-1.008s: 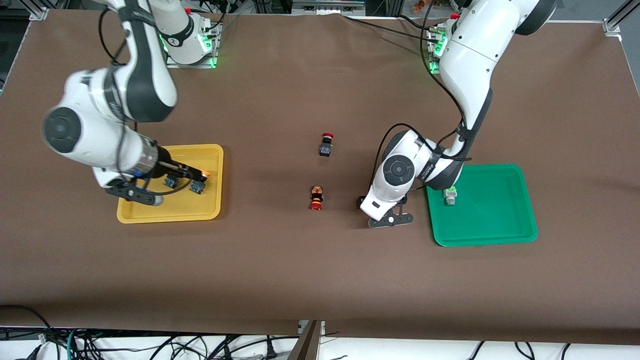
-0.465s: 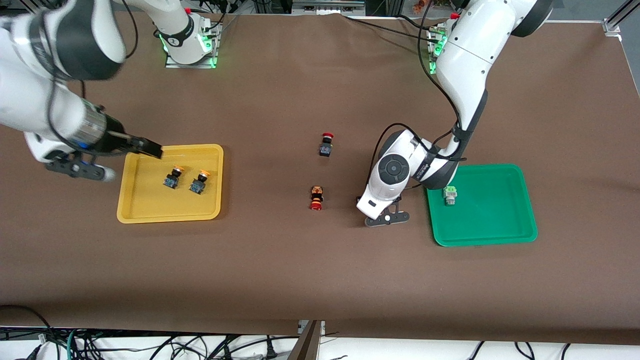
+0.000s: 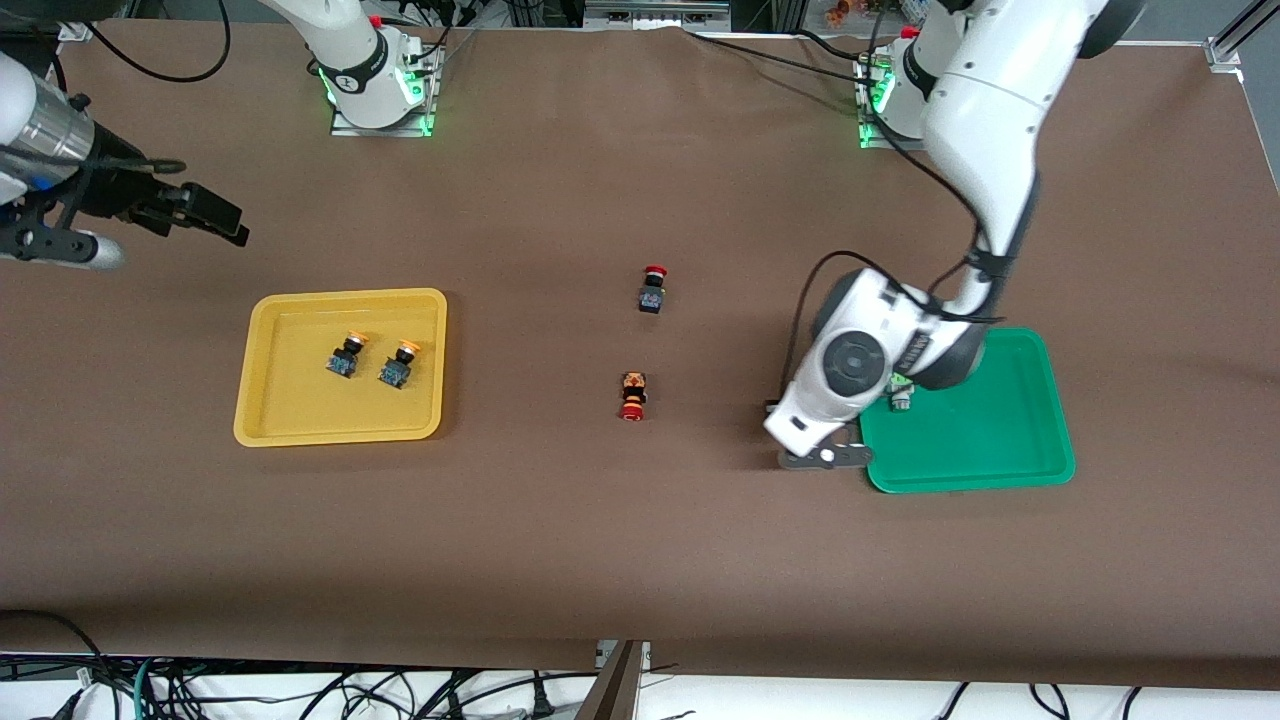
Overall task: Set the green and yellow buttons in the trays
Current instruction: 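Place the blue button in the yellow tray and withdraw the right gripper, then lower the green button into the green tray with the left gripper and release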
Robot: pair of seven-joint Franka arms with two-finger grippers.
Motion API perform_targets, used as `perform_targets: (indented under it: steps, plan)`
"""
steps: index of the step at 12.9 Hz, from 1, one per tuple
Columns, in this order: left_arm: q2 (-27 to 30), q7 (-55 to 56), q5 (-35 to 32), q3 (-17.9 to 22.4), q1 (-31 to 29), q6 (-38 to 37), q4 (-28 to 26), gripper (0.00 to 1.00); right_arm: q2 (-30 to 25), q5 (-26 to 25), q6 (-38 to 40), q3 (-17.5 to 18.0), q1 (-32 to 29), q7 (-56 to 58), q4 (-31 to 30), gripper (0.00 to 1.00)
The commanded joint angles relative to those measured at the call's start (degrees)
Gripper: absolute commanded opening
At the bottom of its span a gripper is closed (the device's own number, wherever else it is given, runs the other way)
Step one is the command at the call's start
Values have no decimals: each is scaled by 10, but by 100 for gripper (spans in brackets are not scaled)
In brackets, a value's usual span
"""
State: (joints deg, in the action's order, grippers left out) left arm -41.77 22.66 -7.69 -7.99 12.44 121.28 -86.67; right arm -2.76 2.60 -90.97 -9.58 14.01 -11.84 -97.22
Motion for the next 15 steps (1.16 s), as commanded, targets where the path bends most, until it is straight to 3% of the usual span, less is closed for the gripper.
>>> perform_targets:
  steps: [1,4,7,10,12,14,15]
  plan:
    - [39,-116,-7,-44,-105,-21,-45,0,-8,-23,-1,14,-14,36,0,100]
    - [52,-222,-7,-68,-200,-19,-82,0,-3,-27,0,17,-14,32,19,100]
    - [87,-241,-7,-75,-252,-1,-157,0,12,-34,-9,16,-14,37,26,100]
    - [93,-292,-7,-75,-297,91,-227,6,42,-65,4,19,-6,43,77,100]
    - [92,-294,-7,-75,-304,104,-237,34,47,-66,-5,18,-7,39,77,100]
    - [99,-275,-7,-76,-304,97,-229,100,53,-56,-2,18,-6,33,79,100]
    - [110,-269,-1,-80,-302,85,-221,100,53,-46,0,18,-5,32,78,100]
